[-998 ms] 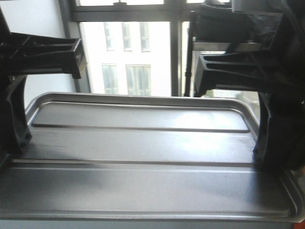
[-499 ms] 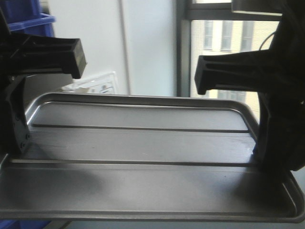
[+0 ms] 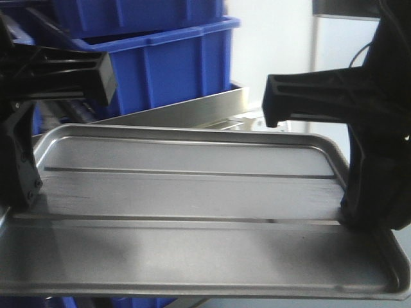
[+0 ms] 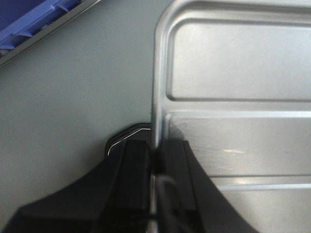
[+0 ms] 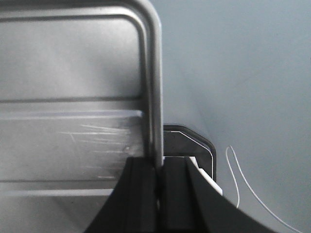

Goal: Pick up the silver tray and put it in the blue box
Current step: 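Hold the tray level in both grippers while the base drives, then carry the tray with both grippers over the blue bin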

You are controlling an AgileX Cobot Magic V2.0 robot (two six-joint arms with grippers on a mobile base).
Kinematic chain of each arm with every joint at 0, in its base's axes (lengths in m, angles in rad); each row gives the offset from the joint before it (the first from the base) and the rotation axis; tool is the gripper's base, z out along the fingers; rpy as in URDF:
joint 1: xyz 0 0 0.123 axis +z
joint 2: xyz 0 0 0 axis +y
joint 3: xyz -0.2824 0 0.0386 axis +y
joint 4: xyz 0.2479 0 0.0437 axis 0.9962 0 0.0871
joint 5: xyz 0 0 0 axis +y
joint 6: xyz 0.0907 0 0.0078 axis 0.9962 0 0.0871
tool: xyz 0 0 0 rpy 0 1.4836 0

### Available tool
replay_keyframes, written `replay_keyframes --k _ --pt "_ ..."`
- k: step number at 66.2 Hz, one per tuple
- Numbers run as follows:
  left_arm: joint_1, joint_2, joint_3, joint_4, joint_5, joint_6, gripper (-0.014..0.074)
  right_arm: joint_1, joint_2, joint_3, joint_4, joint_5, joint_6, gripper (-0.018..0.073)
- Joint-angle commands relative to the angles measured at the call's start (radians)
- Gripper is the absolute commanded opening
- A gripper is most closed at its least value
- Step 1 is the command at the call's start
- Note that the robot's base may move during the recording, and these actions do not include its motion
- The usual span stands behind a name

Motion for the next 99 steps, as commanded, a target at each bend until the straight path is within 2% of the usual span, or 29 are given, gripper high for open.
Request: replay_keyframes --k 1,99 --pt "-0.007 -0.026 -0.026 0.009 -0.025 -0.01 0.0005 0.001 -0.028 -0.027 -0.022 -0.041 0.004 0.0056" --pt "-0.007 -0.026 -0.026 0.009 -0.025 -0.01 0.0006 0.001 -0.028 -0.027 -0.022 -0.041 0.004 0.0056"
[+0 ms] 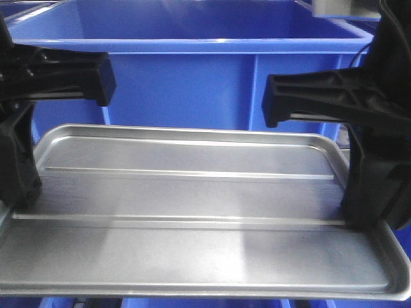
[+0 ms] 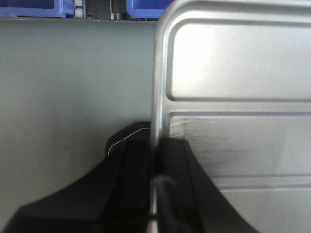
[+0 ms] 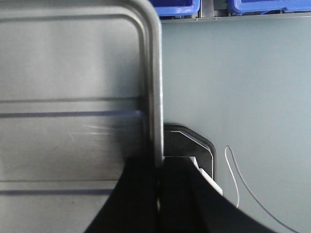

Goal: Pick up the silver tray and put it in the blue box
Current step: 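Carry the tray with both grippers over the blue bin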

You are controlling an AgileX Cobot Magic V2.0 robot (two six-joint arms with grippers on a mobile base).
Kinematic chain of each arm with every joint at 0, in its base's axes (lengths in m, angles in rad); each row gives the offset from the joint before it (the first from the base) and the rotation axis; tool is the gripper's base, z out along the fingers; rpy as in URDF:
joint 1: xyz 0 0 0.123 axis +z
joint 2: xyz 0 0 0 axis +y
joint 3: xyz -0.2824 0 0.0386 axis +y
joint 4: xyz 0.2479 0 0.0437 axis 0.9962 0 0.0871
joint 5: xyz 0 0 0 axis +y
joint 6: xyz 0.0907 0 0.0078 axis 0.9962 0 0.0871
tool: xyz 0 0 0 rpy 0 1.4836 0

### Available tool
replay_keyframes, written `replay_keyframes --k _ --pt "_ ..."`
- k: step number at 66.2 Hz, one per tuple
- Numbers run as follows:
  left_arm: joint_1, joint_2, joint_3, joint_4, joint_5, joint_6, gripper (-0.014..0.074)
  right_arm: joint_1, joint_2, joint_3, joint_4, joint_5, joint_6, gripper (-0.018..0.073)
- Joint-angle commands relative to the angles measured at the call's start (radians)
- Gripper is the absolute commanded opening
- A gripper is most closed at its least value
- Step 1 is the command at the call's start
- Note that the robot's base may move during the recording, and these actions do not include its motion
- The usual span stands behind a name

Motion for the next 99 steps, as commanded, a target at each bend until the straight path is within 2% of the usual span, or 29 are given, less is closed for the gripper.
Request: replay_keyframes --k 1,94,99 --pt "-0.007 -0.026 -0.026 0.009 -0.027 -0.01 0.0005 0.001 -0.028 -0.027 -0.022 -0.041 0.004 0.0056" --pt "-0.007 -0.026 -0.026 0.009 -0.032 -0.01 0.0005 0.001 -0.028 -0.027 -0.023 -0.075 0.004 0.0056" --pt "-0.007 -0.026 -0.031 0.009 -0.032 0.045 0.0005 0.001 -0.028 -0.03 -0.025 -0.071 0.002 0.0056"
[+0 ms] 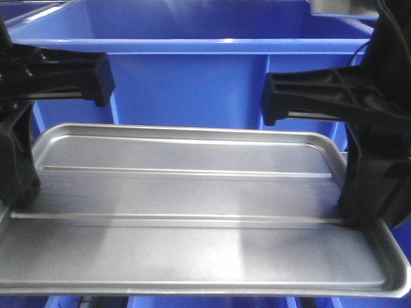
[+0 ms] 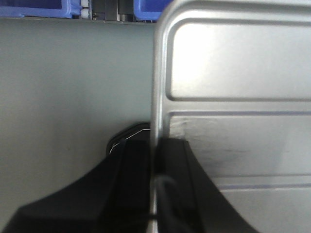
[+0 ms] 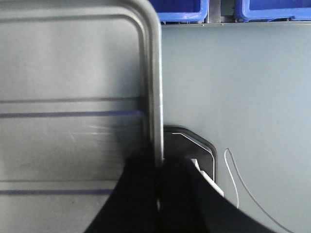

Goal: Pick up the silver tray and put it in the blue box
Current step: 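Carry the tray with both grippers over the blue bin, then lower the tray with both grippers into the blue bin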

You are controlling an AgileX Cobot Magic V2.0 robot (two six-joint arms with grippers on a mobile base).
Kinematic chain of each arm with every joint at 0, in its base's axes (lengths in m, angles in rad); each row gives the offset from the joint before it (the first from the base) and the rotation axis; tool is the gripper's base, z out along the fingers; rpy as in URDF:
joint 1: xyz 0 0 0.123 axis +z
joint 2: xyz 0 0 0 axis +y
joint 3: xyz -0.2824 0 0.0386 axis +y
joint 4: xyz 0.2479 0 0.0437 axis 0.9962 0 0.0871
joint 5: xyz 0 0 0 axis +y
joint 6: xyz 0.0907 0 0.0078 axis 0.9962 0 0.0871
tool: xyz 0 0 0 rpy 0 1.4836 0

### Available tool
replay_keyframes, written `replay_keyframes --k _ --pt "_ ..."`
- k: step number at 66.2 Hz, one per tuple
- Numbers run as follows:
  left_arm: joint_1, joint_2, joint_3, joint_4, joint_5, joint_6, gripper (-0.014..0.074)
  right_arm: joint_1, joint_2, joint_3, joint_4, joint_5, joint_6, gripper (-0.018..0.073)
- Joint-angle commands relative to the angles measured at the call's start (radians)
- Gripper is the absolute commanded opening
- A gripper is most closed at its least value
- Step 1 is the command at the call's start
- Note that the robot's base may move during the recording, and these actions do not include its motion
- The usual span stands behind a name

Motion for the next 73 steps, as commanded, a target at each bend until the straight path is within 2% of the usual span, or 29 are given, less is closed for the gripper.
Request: replay_keyframes --k 1,6,16,23,34,48,59,73 --pt "-0.007 -0.026 -0.033 0.005 -0.031 0.048 0.0005 0.001 -0.028 -0.032 -0.021 -0.056 0.002 0.0056" --pt "-0.001 -0.026 -0.045 0.012 -0.015 0.051 0.0005 0.001 -0.028 -0.038 -0.021 -0.042 0.002 0.0056" --pt "0.052 -0.026 -0.071 0.017 0.001 0.065 0.0005 -0.026 -0.027 -0.086 -0.04 0.012 -0.018 0.0056" --pt "0.089 -0.026 -0.078 0.009 -0.006 0.113 0.0005 -0.05 -0.027 -0.133 -0.066 0.037 -0.037 0.0056" --pt "0.131 -0.026 -0.121 0.009 -0.023 0.179 0.0005 -0.093 -0.027 -0.227 -0.065 0.052 -0.129 0.0056" --pt "0.182 -0.008 -0.247 0.004 -0.025 0.267 0.0005 -0.158 -0.026 -0.329 -0.061 0.066 -0.203 0.0056" --pt "0.235 0.04 -0.369 -0.047 -0.035 0.375 0.0005 -0.191 -0.008 -0.388 -0.06 0.06 -0.252 0.0056" --pt "0.276 0.137 -0.519 -0.05 -0.061 0.437 0.0005 -0.226 0.09 -0.518 -0.057 0.042 -0.316 0.0056"
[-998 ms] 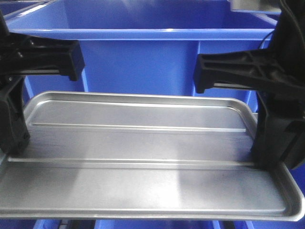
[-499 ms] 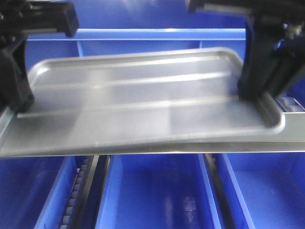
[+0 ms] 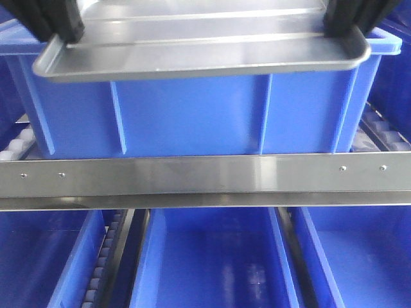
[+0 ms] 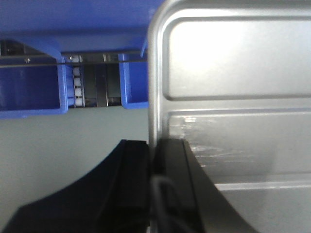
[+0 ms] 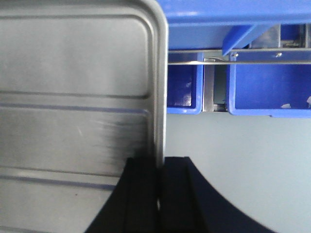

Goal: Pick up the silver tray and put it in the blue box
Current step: 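Lower the tray with both grippers into the blue bin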

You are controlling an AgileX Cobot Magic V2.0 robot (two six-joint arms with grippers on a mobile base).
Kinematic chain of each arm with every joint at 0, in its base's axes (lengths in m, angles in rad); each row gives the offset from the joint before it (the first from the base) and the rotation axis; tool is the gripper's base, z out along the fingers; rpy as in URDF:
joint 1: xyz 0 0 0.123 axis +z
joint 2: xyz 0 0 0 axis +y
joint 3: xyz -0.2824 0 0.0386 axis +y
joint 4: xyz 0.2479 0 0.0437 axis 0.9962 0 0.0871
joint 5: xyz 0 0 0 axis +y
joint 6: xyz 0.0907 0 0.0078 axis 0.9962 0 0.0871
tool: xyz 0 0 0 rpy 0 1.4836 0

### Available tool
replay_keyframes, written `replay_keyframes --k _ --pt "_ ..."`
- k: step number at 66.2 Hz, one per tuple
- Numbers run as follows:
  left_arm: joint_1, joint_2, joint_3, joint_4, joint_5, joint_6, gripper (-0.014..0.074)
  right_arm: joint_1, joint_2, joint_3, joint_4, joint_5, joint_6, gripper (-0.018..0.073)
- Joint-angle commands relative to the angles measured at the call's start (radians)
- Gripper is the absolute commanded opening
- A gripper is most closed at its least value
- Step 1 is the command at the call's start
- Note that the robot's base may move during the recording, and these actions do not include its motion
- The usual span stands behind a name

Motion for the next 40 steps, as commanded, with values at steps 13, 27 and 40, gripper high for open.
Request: replay_keyframes --k 13,27,40 --pt "0.04 0.082 -0.229 -0.066 -0.094 0.102 0.0005 -0.059 0.119 -0.255 0.061 -0.099 -0.136 0.0056" --pt "0.123 0.163 -0.371 -0.154 -0.096 0.177 0.0005 -0.129 0.216 -0.411 0.143 -0.097 -0.228 0.0056" --pt "0.204 0.245 -0.471 -0.252 -0.147 0.261 0.0005 -0.184 0.328 -0.559 0.18 -0.092 -0.282 0.0056"
